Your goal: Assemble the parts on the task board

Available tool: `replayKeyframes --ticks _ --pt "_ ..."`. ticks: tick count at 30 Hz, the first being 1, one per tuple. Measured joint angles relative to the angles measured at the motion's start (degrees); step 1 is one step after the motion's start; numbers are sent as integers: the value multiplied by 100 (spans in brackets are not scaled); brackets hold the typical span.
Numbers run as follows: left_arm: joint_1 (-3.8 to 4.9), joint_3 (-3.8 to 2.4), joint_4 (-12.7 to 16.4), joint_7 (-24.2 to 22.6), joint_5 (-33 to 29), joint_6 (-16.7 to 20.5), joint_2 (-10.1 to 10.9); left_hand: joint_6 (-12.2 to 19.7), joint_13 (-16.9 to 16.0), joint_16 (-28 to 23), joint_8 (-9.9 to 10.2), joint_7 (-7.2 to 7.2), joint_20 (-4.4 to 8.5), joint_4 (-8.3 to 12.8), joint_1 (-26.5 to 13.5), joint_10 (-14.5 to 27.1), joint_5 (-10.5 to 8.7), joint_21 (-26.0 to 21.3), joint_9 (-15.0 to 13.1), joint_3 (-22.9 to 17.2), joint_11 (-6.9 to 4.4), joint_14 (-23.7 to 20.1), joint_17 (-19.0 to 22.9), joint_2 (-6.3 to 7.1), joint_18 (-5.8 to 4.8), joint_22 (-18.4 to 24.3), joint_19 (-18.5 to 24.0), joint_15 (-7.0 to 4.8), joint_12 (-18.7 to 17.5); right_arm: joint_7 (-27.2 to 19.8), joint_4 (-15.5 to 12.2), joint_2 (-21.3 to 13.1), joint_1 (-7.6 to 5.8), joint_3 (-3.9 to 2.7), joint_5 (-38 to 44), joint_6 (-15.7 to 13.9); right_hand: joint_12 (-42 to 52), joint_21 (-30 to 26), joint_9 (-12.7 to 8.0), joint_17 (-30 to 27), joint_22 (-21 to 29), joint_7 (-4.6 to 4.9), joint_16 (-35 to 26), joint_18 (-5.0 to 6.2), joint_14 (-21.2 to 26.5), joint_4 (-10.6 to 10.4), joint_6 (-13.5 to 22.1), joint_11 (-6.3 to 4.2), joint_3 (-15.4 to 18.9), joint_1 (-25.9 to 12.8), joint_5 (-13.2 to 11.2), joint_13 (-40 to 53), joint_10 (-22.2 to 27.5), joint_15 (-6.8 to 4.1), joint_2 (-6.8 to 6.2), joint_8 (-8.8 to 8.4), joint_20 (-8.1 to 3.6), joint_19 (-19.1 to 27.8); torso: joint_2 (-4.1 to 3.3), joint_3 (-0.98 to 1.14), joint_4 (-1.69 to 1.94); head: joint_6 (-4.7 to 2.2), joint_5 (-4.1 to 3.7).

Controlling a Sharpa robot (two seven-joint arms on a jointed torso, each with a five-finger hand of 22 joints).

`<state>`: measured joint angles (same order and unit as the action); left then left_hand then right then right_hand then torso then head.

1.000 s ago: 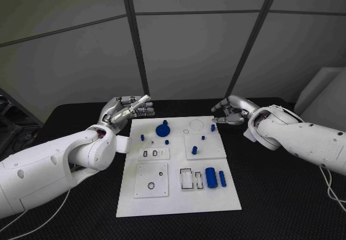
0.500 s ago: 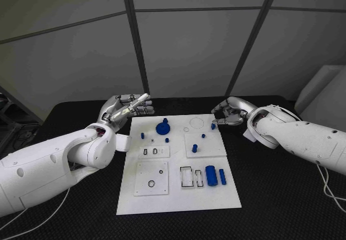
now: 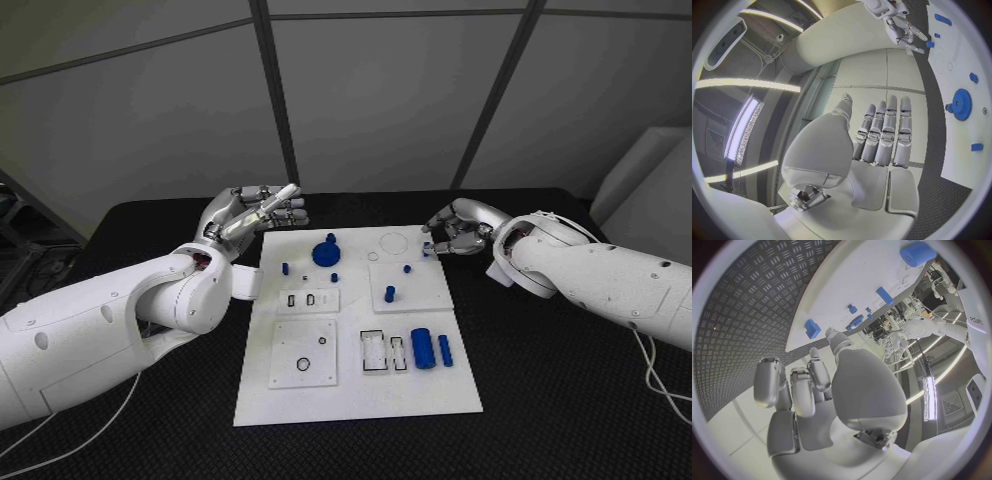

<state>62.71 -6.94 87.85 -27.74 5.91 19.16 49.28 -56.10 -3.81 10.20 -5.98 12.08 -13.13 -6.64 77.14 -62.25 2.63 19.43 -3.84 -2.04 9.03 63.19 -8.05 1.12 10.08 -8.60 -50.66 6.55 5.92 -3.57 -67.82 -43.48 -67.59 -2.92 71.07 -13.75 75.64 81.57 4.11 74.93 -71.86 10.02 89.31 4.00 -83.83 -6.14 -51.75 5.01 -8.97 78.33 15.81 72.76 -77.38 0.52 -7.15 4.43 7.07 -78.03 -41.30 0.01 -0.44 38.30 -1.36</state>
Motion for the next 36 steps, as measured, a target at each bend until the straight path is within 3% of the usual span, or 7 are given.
replayKeyframes --ticks 11,36 --pt "-2 0 -20 0 0 -4 -10 0 0 0 0 0 0 0 0 0 0 0 0 0 0 0 0 0 0 0 0 0 0 38 28 34 66 -1 47 103 0 0 39 1 -15 -48 0 0 0 -19 -239 0 50 -4 0 23 0 0 5 152 0 0 3 0 0 27 -5" --pt "-6 0 -40 2 0 -5 -8 0 0 -23 25 0 0 0 0 0 0 -23 0 0 0 0 -4 0 0 9 0 0 0 78 148 66 97 0 128 154 85 0 43 0 -63 -93 0 0 0 -19 -336 -42 50 -31 0 101 -42 0 77 183 -21 -21 6 0 3 48 16"
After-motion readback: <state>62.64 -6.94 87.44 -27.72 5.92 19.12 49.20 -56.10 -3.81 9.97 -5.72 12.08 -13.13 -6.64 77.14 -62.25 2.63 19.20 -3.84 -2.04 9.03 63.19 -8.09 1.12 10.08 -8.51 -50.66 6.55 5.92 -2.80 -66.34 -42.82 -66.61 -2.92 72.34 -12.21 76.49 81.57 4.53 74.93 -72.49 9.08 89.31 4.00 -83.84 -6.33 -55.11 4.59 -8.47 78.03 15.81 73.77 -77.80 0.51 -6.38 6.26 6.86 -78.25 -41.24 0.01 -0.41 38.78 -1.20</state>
